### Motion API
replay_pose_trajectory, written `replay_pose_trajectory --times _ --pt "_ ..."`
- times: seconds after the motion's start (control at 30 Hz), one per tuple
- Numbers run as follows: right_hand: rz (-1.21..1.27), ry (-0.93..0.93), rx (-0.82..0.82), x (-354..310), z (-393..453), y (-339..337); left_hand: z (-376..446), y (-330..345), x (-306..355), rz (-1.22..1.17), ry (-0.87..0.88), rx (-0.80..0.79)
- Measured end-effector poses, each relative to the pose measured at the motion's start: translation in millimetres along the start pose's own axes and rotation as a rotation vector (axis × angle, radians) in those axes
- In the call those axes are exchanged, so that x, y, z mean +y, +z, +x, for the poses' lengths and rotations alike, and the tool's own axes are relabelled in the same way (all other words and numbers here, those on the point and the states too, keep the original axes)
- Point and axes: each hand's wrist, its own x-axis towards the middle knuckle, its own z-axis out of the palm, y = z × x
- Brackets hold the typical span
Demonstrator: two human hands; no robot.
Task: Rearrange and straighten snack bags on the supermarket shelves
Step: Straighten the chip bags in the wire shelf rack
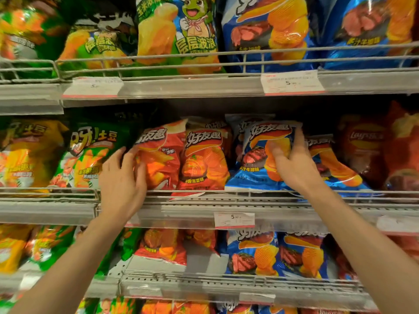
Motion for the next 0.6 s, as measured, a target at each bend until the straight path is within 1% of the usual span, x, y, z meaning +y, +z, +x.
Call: replay_pose_trajectory --times 0.07,0.13,0.27,0.37,0.43,0.53,0.6 --pt "-0.05 -0.051 -0.015 -1 -3 1 3 3 13 -0.033 -0.04 -0.066" --pt "-0.053 -0.052 -0.068 0 -2 2 7 6 22 -0.041 -0.042 -0.132" --pt "0.02 -0.015 -0.15 4 5 1 10 12 22 0.053 0.075 -0.26" --pt "0.035 -0.018 -0.195 5 7 1 14 15 22 0.139 0.049 -0.333" --pt "-0.034 -0.026 -0.194 4 6 3 18 16 24 0.176 0.018 -0.342" --pt "-0.202 -0.072 -0.101 3 -1 7 20 16 25 0.228 -0.02 -0.294" --pt "-0.247 -0.083 -0.065 3 -5 9 20 16 24 0.256 -0.042 -0.267"
